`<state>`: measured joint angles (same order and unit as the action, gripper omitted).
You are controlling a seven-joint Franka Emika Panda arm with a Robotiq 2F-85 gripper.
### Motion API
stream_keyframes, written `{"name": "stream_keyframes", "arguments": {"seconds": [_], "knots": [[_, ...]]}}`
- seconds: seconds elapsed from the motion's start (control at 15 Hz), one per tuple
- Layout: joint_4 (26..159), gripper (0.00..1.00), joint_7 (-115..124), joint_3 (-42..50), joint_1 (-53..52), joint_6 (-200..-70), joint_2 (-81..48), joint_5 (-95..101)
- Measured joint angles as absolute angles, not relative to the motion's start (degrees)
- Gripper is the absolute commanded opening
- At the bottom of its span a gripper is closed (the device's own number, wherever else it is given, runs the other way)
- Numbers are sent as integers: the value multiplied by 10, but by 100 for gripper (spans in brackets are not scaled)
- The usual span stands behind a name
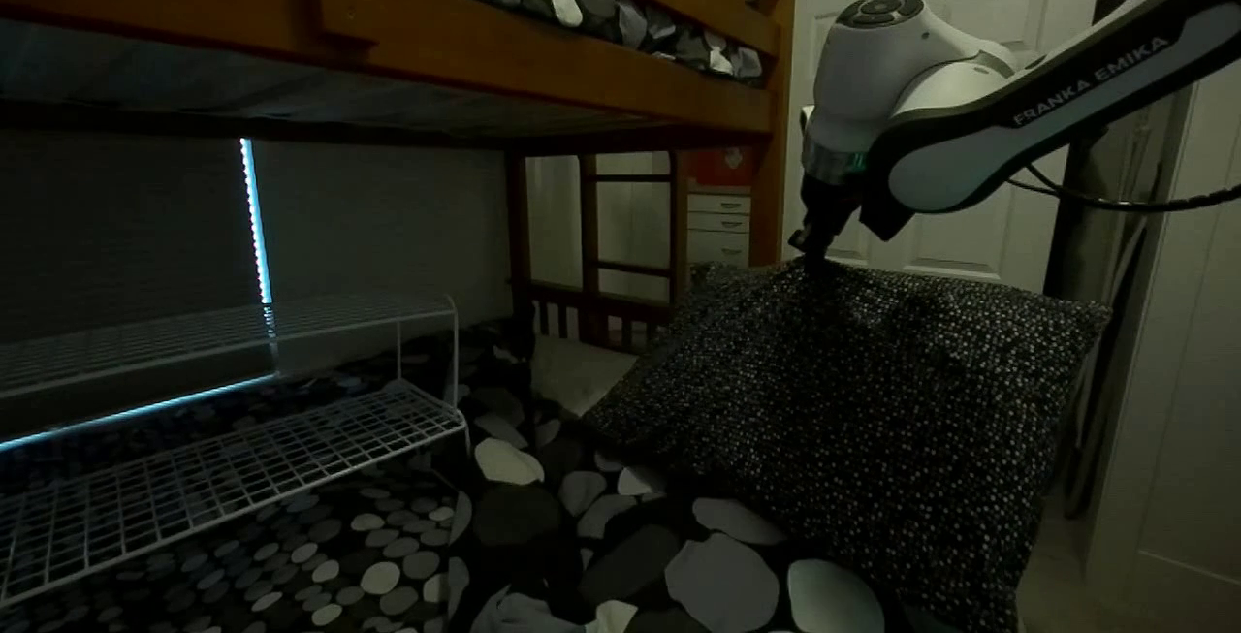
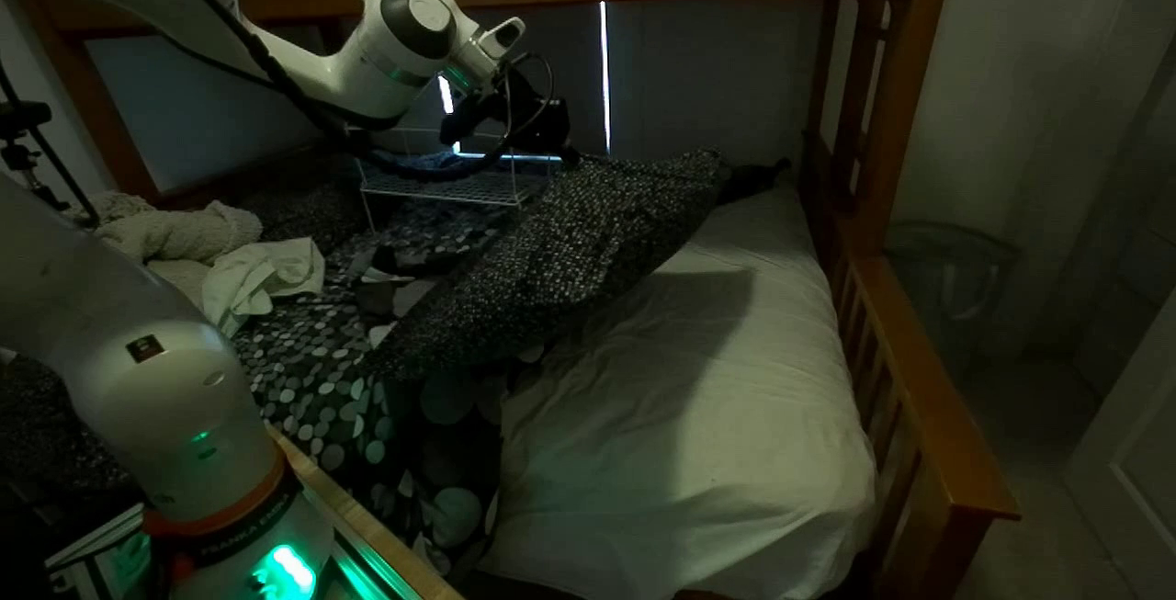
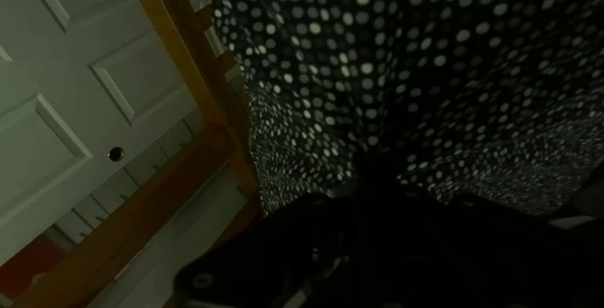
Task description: Move the black pillow to the right
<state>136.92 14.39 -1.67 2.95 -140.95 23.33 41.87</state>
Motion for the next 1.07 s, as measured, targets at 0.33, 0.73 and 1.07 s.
{"name": "stream_keyframes", "arguments": {"seconds": [0.33,0.73,1.07], "knots": [[1369,3,144,-20,28,-1410,233,419],[1366,1,167,-25,59,-1426,195,464],[1310,1,313,-5,145,-1521,84,662]]}}
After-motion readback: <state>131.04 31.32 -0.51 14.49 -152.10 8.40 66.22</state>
